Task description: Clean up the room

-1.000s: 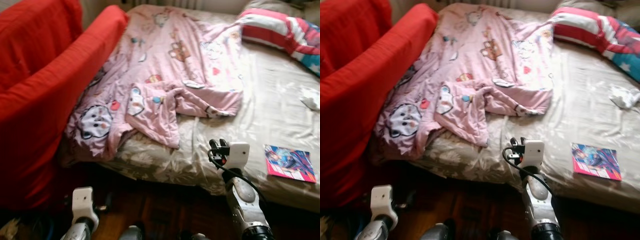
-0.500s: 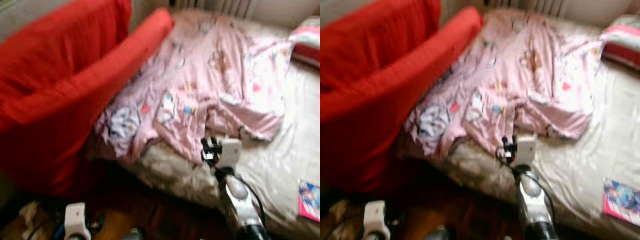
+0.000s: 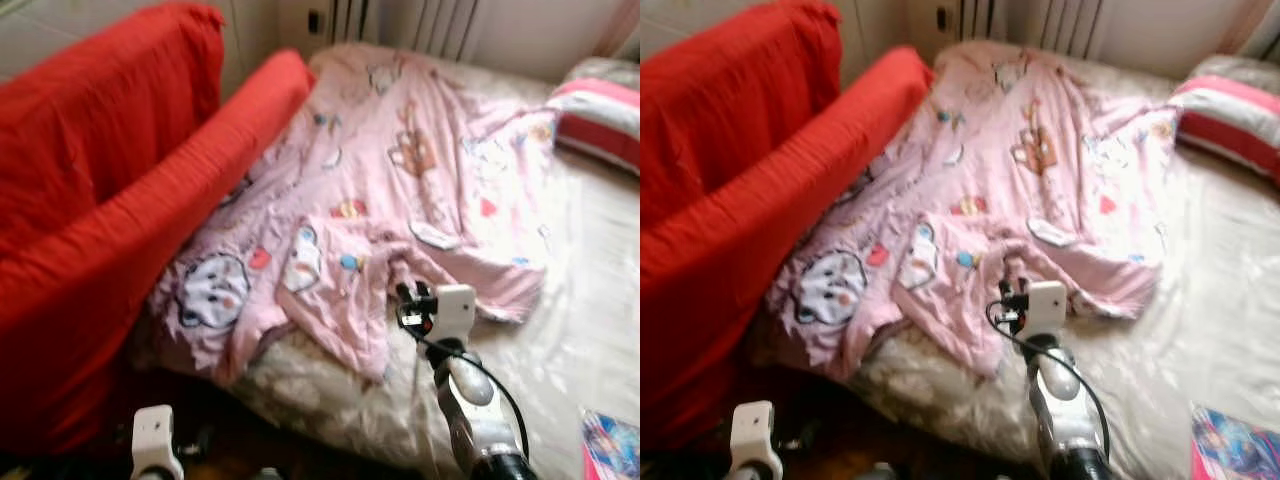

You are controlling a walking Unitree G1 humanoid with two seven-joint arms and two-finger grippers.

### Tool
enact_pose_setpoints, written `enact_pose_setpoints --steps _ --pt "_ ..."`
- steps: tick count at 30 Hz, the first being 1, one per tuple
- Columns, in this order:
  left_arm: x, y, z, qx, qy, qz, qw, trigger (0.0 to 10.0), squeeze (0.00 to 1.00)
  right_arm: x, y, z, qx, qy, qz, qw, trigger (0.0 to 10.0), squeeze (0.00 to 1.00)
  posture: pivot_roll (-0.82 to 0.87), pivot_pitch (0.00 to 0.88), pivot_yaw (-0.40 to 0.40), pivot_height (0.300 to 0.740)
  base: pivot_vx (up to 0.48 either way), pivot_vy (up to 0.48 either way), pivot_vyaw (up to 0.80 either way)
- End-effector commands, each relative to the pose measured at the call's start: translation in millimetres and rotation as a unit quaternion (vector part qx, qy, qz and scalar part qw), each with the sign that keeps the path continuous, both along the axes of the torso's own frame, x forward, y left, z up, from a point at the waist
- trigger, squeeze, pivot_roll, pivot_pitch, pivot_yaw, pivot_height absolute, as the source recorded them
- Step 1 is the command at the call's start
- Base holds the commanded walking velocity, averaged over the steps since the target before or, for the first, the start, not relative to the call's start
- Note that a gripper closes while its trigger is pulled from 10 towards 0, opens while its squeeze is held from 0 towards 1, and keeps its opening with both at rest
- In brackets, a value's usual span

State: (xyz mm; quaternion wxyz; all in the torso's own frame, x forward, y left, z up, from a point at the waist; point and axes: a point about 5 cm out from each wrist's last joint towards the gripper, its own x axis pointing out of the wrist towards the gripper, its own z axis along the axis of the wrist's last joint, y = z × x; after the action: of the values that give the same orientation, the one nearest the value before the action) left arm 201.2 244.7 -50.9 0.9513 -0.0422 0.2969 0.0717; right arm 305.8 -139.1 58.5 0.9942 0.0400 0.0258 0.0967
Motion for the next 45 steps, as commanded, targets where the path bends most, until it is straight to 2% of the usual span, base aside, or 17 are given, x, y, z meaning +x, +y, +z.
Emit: enact_pose_setpoints --steps 1,12,26,32,45 --pt "-11.5 -5.5 -9 -0.011 0.02 0.0 1.0 10.0 0.0 -5.7 -10.1 -7 -0.004 0.014 -0.011 1.0 10.0 0.0 0.11 0.206 -0.025 0.74 0.0 0.0 0.8" --pt "-9.1 -7.2 -7 -0.024 0.007 -0.001 1.0 10.0 0.0 -6.1 -12.2 -11 0.008 0.026 -0.025 0.999 10.0 0.0 0.11 0.219 -0.026 0.74 0.0 0.0 0.07" --pt "-9.5 -7.1 -7 -0.028 0.004 0.0 1.0 10.0 0.0 -4.4 -18.1 -15 0.017 0.047 -0.067 0.997 10.0 0.0 0.12 0.226 -0.026 0.74 0.0 0.293 -0.09" --pt "-9.4 -8.1 -7 -0.028 0.004 -0.003 1.0 10.0 0.0 -5.0 -15.7 -13 0.021 0.036 -0.068 0.997 10.0 0.0 0.12 0.227 -0.025 0.74 0.0 0.36 -0.31" --pt "-9.2 -9.1 -7 -0.026 0.003 -0.007 1.0 10.0 0.0 -2.8 -23.6 -17 0.03 0.055 -0.097 0.993 10.0 0.0 0.12 0.226 -0.025 0.74 0.0 0.0 0.0"
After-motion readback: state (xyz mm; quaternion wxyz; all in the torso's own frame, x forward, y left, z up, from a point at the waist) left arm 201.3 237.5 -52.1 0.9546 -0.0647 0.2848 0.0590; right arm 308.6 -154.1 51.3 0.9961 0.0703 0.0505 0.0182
